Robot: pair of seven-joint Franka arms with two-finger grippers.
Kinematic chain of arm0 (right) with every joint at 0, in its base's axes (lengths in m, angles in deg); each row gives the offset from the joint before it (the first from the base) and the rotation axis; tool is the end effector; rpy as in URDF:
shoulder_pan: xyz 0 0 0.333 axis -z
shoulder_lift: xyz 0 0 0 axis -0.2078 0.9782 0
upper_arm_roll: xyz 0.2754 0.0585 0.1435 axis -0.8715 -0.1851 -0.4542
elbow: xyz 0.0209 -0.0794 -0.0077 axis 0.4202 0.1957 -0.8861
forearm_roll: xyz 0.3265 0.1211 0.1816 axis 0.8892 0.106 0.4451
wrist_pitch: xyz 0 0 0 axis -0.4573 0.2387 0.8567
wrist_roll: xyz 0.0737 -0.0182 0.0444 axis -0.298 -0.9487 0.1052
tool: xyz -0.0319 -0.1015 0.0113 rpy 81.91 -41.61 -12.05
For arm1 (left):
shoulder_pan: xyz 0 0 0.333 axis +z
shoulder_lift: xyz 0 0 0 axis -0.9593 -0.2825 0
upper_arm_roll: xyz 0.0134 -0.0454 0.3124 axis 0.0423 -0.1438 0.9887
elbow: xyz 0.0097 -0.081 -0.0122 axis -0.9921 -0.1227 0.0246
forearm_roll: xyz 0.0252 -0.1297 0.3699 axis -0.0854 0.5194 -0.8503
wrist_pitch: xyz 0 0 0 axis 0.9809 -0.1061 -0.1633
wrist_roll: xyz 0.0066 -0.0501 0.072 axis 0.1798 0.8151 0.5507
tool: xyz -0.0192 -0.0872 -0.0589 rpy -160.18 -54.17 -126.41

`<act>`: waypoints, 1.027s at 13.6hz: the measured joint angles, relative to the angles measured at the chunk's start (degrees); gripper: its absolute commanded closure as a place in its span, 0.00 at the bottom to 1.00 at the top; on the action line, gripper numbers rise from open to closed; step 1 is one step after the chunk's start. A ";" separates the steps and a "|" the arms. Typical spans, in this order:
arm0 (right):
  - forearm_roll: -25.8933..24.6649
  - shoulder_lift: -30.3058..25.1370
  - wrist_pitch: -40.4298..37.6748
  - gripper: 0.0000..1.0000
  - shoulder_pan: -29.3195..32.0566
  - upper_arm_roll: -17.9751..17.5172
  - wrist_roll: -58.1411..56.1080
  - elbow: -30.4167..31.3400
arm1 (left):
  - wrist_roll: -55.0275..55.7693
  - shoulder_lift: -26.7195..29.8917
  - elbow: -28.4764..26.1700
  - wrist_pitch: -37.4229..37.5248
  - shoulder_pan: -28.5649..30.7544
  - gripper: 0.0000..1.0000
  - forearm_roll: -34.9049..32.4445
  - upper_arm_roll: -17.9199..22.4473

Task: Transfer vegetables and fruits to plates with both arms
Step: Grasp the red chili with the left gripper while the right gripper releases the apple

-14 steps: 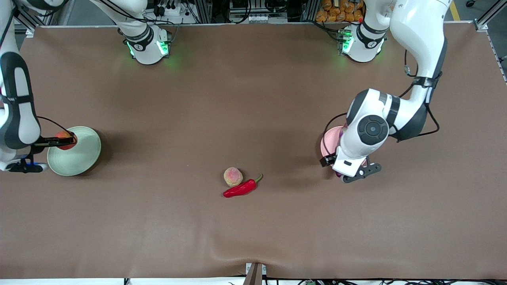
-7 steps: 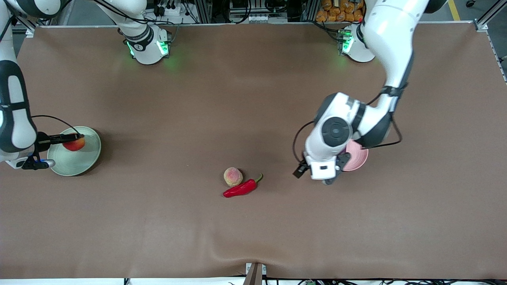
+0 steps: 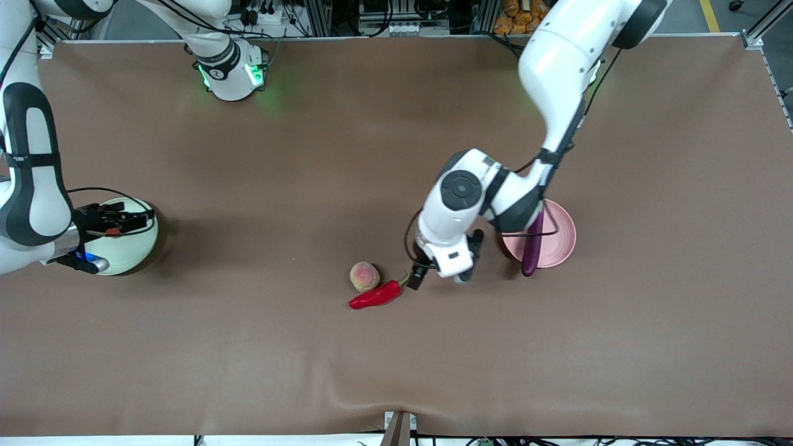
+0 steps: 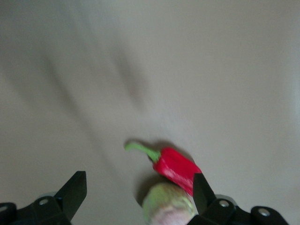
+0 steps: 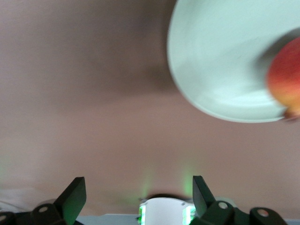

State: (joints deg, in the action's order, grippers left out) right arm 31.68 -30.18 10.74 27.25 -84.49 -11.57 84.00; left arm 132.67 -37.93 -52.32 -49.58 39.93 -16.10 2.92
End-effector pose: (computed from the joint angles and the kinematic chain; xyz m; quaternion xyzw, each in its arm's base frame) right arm 0.5947 -0.1439 0.2859 -0.9310 0.1307 0.3256 0.1006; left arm 0.5999 -0.4774 0.2765 0.8143 0.5660 0.0018 0.1290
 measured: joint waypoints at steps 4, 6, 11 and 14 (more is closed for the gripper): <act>3.84 -1.62 -3.20 0.00 -3.39 -0.18 8.09 -1.00 | 19.39 -4.72 1.43 -9.06 -4.65 0.00 0.02 4.21; 5.66 -2.34 -4.62 0.00 -5.40 -0.26 12.40 -1.95 | 26.04 -6.41 1.92 -10.81 -5.51 0.00 0.02 5.20; 9.42 -3.01 -4.86 0.00 -9.35 -0.35 19.51 -2.40 | 29.58 -11.27 2.94 -19.53 -7.73 0.00 0.02 8.01; 12.39 -3.48 -4.87 0.00 -10.66 -0.37 23.27 -2.54 | 29.79 -13.82 5.19 -20.89 -9.52 0.00 0.02 9.71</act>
State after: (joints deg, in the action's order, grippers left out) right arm 44.07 -33.66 5.87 16.59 -84.86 11.70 81.46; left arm 162.46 -51.75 -47.12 -70.47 30.41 -16.08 12.63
